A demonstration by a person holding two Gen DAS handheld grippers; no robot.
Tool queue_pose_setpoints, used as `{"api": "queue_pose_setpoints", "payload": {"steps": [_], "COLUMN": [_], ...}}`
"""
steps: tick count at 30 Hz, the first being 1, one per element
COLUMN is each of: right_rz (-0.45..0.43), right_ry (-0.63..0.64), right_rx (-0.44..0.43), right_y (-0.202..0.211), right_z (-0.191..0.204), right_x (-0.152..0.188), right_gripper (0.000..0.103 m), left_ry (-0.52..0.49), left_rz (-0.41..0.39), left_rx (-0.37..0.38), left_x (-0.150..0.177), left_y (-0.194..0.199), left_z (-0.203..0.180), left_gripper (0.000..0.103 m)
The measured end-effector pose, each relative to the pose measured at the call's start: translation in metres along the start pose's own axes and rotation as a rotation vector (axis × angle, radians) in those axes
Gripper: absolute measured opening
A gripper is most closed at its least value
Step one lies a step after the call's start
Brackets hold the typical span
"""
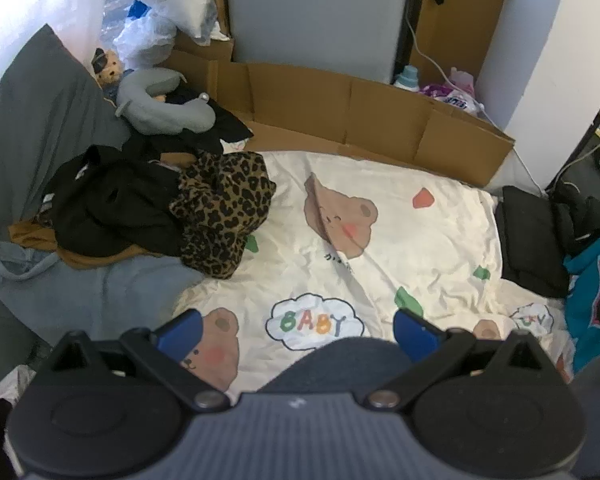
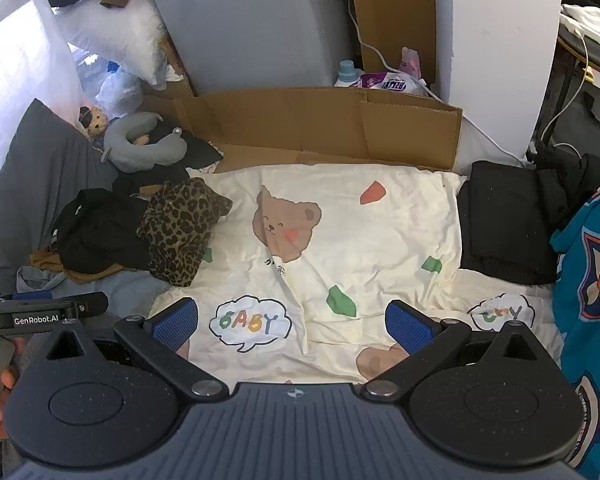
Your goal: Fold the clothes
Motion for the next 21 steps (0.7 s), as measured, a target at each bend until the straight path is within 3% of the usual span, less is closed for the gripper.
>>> {"api": "queue_pose_setpoints", "payload": {"steps": [21], "right_rz": [-0.016], "right_ry": [0.003], "right_rx": [0.045], "right_y": [0.003], "right_z": [0.002], "right_x": [0.004], "right_gripper": [0.103], "left_ry": [0.005], "left_rz": [-0.032], "left_rx": [0.004], "left_x": [0.004], "left_y": [0.012], "left_z": [0.005], "left_gripper": [0.102]}}
Point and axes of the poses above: each gripper's, at about its wrist camera, not at the fingertips, and y roughly against the way its jaws point, z to its left, x to its underside, the point moved 4 cm from there along -y, roughly the way its jaws point, and after that the axes turned 14 degrees about y, right-handed, at the moved point
